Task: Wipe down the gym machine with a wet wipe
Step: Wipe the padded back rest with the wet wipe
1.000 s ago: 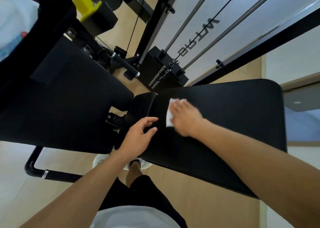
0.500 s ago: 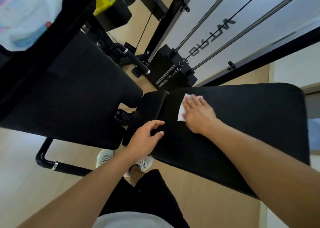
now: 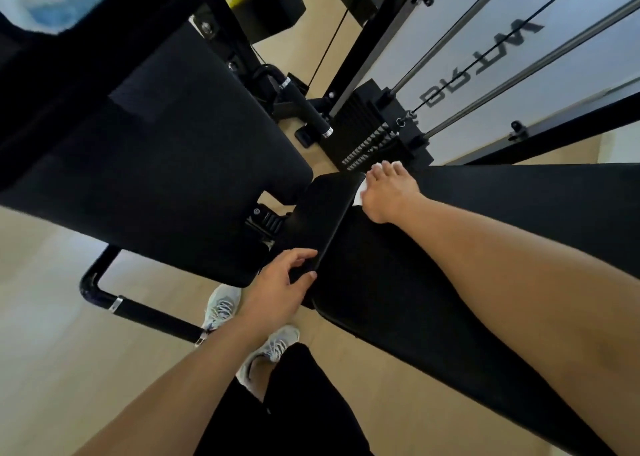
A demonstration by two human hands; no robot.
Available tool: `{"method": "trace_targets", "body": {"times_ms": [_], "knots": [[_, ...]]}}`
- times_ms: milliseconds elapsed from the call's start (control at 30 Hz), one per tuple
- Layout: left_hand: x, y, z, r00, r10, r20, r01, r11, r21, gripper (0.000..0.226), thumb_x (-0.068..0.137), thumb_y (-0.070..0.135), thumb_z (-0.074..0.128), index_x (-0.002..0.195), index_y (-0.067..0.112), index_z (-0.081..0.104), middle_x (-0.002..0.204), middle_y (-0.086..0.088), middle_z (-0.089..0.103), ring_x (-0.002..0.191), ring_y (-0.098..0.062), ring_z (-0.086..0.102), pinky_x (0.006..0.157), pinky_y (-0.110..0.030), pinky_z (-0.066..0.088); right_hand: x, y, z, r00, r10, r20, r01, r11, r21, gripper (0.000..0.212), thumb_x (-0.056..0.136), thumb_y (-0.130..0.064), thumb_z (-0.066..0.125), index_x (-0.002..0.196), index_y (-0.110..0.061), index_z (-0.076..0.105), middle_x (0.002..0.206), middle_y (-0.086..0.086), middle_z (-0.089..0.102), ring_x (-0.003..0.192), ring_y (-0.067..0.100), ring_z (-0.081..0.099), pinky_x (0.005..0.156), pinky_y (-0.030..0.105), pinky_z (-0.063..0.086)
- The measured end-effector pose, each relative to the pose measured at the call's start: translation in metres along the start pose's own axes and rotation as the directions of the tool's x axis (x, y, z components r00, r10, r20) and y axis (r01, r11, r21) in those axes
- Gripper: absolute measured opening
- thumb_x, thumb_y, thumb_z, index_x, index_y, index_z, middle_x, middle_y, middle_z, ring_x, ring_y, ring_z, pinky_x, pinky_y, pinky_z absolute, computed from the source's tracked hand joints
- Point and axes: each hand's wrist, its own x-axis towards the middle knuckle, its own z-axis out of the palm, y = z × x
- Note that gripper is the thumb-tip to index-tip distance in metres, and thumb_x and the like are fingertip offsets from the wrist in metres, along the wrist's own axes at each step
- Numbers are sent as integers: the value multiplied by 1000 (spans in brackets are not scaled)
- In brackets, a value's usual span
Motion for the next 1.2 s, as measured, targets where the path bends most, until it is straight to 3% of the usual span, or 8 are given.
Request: {"method": "trace_targets", "body": {"times_ms": [200,400,633,800,1000,1067,1133,1200], "knots": [[-40,-5,7,989,-71,-132,61,995,-79,32,98,25,64,128,37,62,123,16,62,109,7,56,80,-6,40,-53,-71,17,983,-166,79,173,980,-100,63,106,-33,22,157,3,20,165,20,19,155,34,12,126,47,9],[-86,2,20,974,-84,-210,66,993,-94,30,97,26,64,126,35,62,120,17,62,112,6,56,94,-18,44,-110,-121,48,959,-276,70,284,948,-145,60,106,-35,25,156,-2,29,161,19,28,151,35,18,125,49,10],[-120,13,22,985,-32,-171,24,998,-51,43,94,13,63,116,50,59,122,24,63,111,18,53,85,-10,42,-166,-135,70,962,-266,-66,242,938,-248,64,108,-37,22,160,-3,5,168,16,5,155,30,5,125,45,9],[-125,13,6,994,11,-106,-13,1000,-18,44,96,13,61,129,42,58,131,24,59,122,10,51,98,-15,43,-199,-116,72,977,-180,-115,144,953,-267,68,106,-35,27,160,-2,-1,169,15,3,155,32,1,125,47,6],[-142,54,25,979,139,148,-132,990,-53,46,96,5,60,133,33,59,133,16,59,116,14,54,90,-5,44,-279,-59,65,989,-9,-148,-14,988,-153,63,108,-33,17,160,-6,-7,170,12,-7,156,29,-10,126,50,-2],[-150,70,40,954,204,222,-195,979,-62,49,95,5,62,135,33,58,132,19,60,120,10,54,100,-15,46,-307,-38,64,977,64,-202,-83,993,-89,63,108,-32,16,160,-6,-6,170,12,-8,156,28,-10,126,50,-2],[-156,86,56,924,273,269,-262,962,-79,53,93,8,66,135,39,57,132,25,60,126,7,52,105,-19,42,-330,-19,67,942,154,-299,-155,988,18,59,106,-30,14,161,-7,13,169,12,9,157,27,4,126,48,3],[-162,109,72,883,356,306,-344,934,-96,55,93,11,68,134,46,55,130,33,58,122,21,45,98,-6,37,-356,5,68,899,276,-341,-229,958,171,61,101,-30,17,152,-6,42,159,12,39,152,28,29,122,47,14]]}}
